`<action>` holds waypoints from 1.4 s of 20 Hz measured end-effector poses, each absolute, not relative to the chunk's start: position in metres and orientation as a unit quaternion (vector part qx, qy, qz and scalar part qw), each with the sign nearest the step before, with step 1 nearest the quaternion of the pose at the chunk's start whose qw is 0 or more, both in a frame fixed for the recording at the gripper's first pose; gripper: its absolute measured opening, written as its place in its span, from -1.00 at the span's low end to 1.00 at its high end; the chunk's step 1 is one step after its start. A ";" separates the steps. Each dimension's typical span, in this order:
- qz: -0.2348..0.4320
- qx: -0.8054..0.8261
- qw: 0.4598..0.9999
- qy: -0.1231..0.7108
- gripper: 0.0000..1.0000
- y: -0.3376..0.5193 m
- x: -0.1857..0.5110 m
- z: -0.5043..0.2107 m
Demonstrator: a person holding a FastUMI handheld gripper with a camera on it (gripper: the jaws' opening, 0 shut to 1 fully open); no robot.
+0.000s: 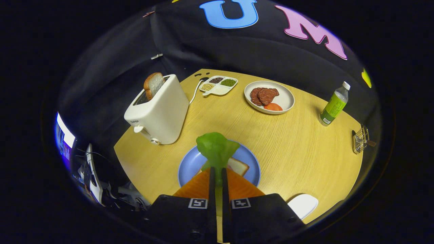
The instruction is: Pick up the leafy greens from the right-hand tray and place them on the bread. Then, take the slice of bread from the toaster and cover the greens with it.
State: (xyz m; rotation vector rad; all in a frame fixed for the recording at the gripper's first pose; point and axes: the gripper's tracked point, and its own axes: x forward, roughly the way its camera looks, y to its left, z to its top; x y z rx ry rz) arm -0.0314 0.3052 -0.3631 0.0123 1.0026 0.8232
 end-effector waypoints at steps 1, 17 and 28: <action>0.381 0.003 0.799 0.465 -0.63 0.306 -0.029 -0.364; 0.415 0.012 0.813 0.408 0.12 0.341 -0.008 -0.285; 0.479 0.025 0.807 0.345 0.12 0.485 0.031 -0.189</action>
